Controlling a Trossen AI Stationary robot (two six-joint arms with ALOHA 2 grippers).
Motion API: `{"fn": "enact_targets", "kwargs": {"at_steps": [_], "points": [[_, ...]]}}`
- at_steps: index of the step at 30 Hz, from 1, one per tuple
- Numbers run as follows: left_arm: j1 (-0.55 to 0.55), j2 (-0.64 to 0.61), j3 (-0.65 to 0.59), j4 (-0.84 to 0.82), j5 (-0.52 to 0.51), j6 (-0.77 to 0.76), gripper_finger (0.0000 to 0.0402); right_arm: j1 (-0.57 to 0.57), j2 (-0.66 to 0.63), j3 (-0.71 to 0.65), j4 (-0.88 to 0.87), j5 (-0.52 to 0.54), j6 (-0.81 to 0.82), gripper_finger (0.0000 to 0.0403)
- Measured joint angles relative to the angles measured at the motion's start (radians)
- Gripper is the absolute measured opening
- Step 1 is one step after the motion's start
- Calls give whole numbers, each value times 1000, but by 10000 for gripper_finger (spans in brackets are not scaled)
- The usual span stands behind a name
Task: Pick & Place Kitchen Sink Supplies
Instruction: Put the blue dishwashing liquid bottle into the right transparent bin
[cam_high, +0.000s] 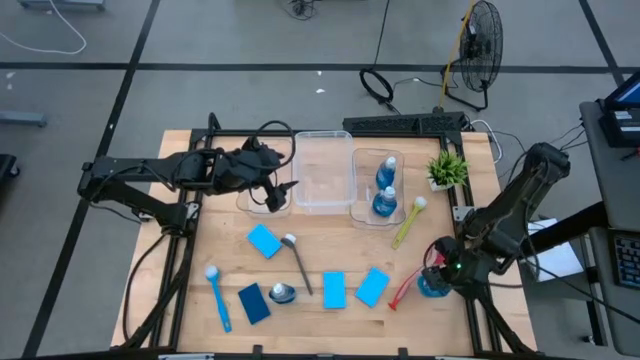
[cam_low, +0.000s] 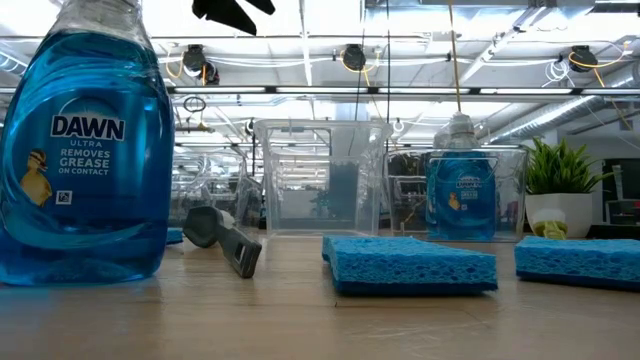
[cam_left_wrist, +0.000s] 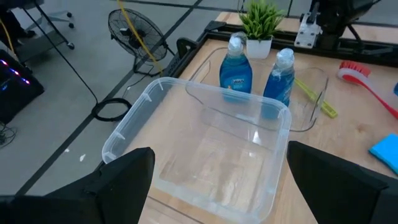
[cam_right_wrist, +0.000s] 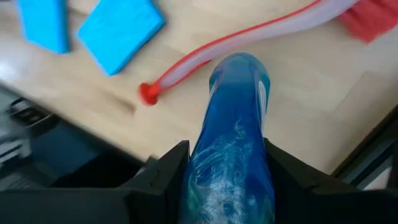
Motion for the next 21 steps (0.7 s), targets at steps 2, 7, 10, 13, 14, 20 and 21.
{"fn": "enact_targets", "kwargs": {"at_steps": [2, 7, 10, 13, 14, 20, 21], "points": [[0, 0, 0, 9, 0, 0, 365, 0, -28, 2, 20, 0, -13, 149], [0, 0, 0, 10, 0, -1, 365, 1, -101, 2, 83, 100, -93, 149], [0, 0, 0, 10, 0, -6, 365, 0, -147, 2, 123, 237, -188, 149], [0, 0, 0, 10, 0, -10, 365, 0, -191, 3, 180, 379, -341, 149], [0, 0, 0, 10, 0, -12, 365, 0, -205, 4, 192, 416, -398, 149], [0, 0, 0, 10, 0, -27, 365, 0, -262, 4, 253, 584, -760, 149], [0, 0, 0, 10, 0, -30, 365, 0, -269, 4, 268, 608, -817, 149]]}}
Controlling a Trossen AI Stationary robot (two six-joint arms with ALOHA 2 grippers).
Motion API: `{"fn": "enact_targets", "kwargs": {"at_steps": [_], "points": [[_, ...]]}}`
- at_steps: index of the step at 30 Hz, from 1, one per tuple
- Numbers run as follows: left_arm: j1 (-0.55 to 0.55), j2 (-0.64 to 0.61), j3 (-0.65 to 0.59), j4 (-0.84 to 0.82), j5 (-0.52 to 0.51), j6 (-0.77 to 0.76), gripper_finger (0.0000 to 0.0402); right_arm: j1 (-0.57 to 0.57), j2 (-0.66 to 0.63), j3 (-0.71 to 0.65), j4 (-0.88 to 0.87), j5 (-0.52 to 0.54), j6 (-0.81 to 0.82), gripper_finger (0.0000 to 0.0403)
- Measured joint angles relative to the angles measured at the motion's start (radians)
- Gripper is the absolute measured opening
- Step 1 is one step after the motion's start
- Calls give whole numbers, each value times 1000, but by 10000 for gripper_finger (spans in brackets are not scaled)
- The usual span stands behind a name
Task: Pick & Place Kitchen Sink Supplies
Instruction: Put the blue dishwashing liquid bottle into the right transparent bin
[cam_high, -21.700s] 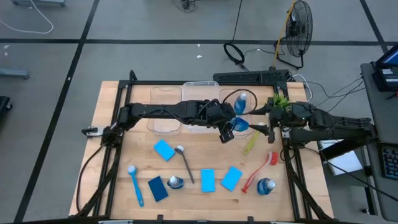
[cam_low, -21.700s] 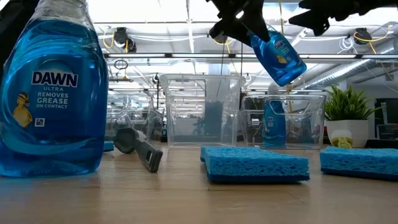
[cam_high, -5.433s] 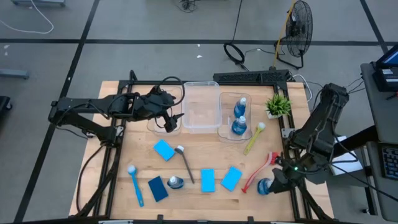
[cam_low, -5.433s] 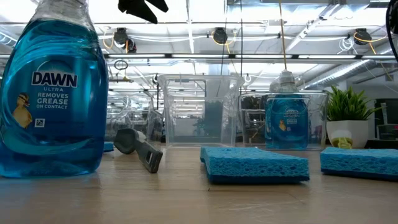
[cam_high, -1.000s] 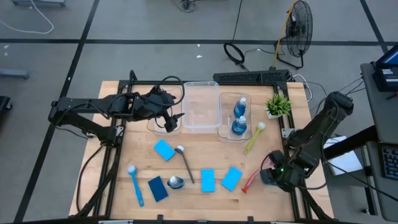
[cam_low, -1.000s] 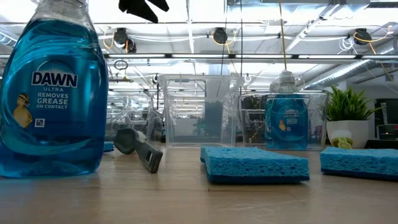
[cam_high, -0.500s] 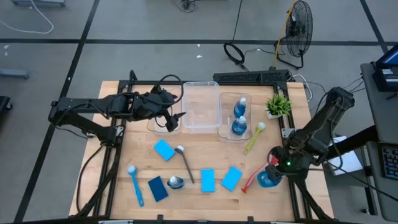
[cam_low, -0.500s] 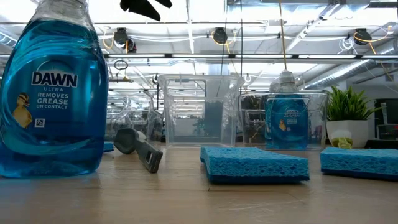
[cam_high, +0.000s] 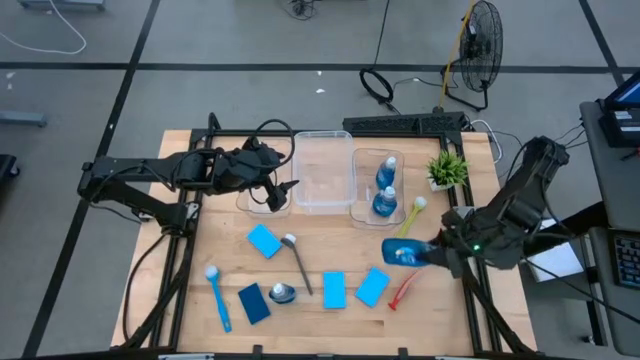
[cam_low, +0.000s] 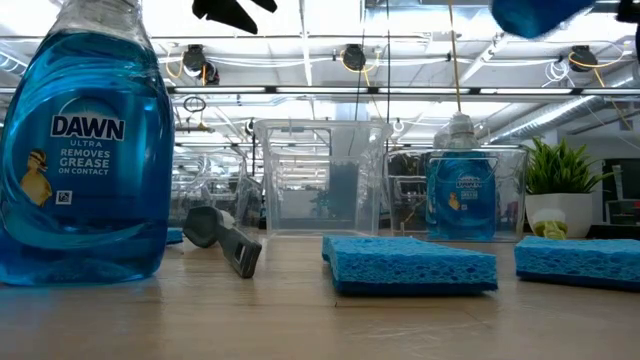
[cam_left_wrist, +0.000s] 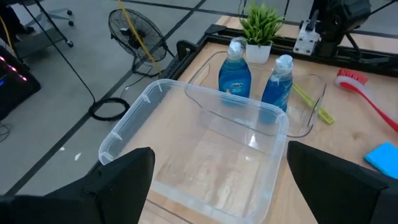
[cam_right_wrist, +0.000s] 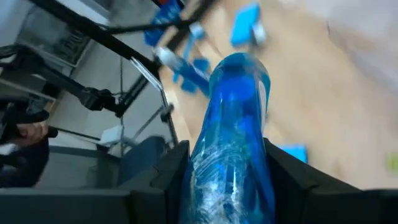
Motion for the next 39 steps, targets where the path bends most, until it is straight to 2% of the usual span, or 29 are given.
{"fn": "enact_targets", "kwargs": {"at_steps": [6, 14, 23, 32, 39], "points": [[0, 0, 0, 0, 0, -15, 365, 0, -27, 1, 68, 117, -268, 149], [0, 0, 0, 0, 0, -34, 365, -63, -74, 1, 97, 180, -336, 149], [0, 0, 0, 2, 0, -49, 365, -245, -140, 15, 91, 168, -349, 149], [0, 0, 0, 2, 0, -57, 365, -437, -121, 137, 98, 145, -522, 149], [0, 0, 0, 3, 0, -63, 365, -562, -87, 212, 96, 35, -629, 149]]}}
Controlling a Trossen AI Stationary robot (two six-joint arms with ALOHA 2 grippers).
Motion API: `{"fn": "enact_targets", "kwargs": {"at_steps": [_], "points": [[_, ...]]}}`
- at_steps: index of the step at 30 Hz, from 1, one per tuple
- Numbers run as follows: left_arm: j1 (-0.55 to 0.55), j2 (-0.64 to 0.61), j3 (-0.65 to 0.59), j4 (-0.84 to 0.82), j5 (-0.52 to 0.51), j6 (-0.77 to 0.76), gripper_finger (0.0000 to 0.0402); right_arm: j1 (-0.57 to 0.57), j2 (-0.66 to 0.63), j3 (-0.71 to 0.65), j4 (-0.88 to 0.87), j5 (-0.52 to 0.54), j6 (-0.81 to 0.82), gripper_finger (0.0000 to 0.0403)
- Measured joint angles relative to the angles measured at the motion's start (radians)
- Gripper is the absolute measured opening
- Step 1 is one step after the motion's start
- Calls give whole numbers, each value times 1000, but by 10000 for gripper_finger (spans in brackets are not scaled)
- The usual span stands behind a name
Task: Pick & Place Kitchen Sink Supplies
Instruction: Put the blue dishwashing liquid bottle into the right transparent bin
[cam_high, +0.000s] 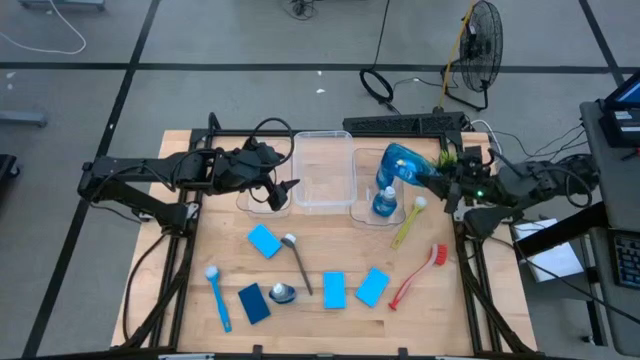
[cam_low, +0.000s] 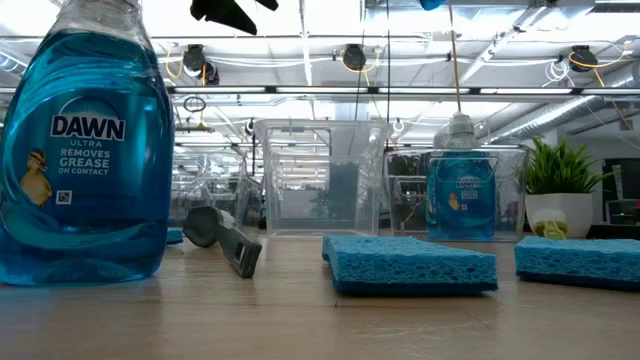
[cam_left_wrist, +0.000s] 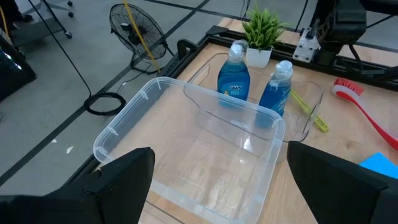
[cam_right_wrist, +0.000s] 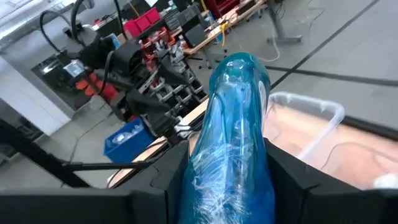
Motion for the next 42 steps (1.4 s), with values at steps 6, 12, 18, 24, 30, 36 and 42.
{"fn": "enact_targets", "kwargs": {"at_steps": [6, 12, 18, 24, 30, 36, 42], "points": [[0, 0, 0, 0, 0, -13, 365, -121, 58, 83, -100, -97, -16, 149], [0, 0, 0, 1, 0, -19, 365, -269, 144, 201, -294, -237, 45, 149], [0, 0, 0, 1, 0, -19, 365, -440, 236, 276, -392, -450, 40, 149], [0, 0, 0, 1, 0, -18, 365, -609, 318, 291, -417, -666, 2, 149], [0, 0, 0, 0, 0, -15, 365, -765, 393, 291, -412, -889, -48, 149], [0, 0, 0, 0, 0, -10, 365, -860, 453, 291, -410, -988, -90, 149], [0, 0, 0, 0, 0, 7, 365, -912, 504, 291, -411, -1013, -104, 149]]}}
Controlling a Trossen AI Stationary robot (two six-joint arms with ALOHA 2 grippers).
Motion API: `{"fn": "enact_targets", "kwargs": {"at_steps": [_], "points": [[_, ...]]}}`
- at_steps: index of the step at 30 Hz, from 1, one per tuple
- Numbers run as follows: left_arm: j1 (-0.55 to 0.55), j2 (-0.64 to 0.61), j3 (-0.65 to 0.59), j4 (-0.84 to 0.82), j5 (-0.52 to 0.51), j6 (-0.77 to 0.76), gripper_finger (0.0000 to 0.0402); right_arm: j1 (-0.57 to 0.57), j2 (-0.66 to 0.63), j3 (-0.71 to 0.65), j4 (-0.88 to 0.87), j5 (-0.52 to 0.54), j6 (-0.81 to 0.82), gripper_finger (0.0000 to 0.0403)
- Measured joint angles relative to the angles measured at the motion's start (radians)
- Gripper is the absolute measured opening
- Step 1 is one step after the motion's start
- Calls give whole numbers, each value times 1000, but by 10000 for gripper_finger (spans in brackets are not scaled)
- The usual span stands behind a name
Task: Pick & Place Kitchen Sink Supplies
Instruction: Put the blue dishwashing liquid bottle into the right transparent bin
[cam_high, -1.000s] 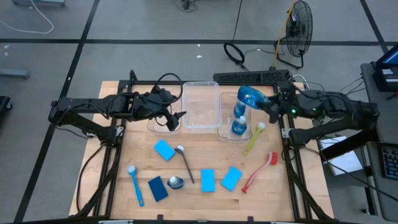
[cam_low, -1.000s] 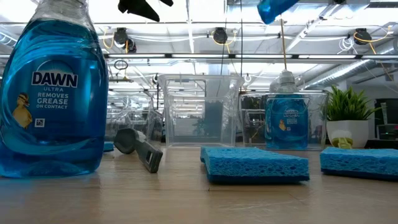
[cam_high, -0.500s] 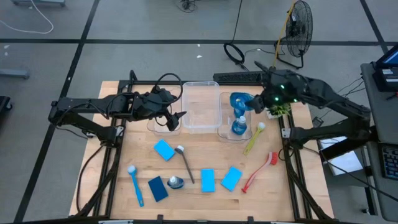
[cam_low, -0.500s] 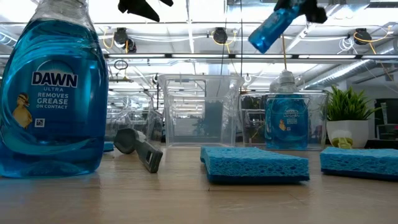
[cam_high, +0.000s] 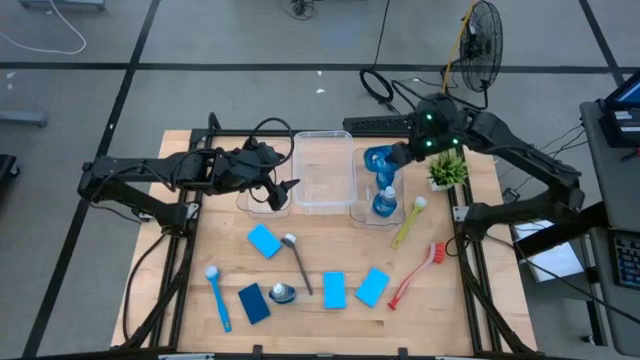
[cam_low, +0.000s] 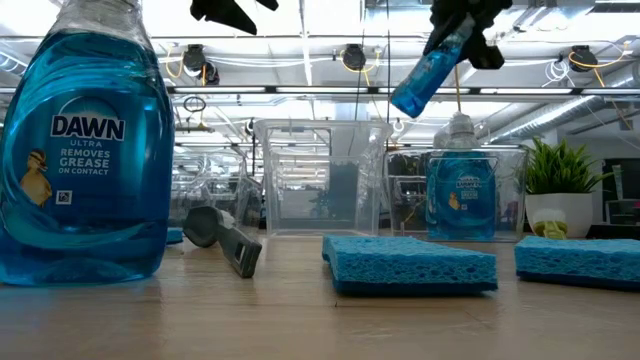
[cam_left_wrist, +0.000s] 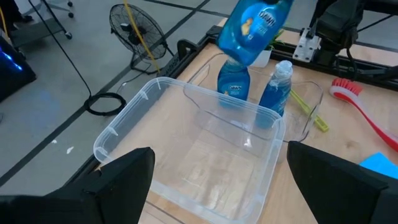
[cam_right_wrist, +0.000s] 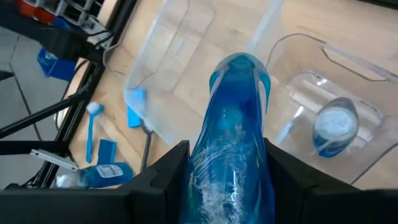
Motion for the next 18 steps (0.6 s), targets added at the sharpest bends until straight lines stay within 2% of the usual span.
{"fn": "enact_targets", "kwargs": {"at_steps": [18], "points": [[0, 0, 0, 0, 0, 9, 365, -12, 150, 0, -24, 5, -19, 149]]}}
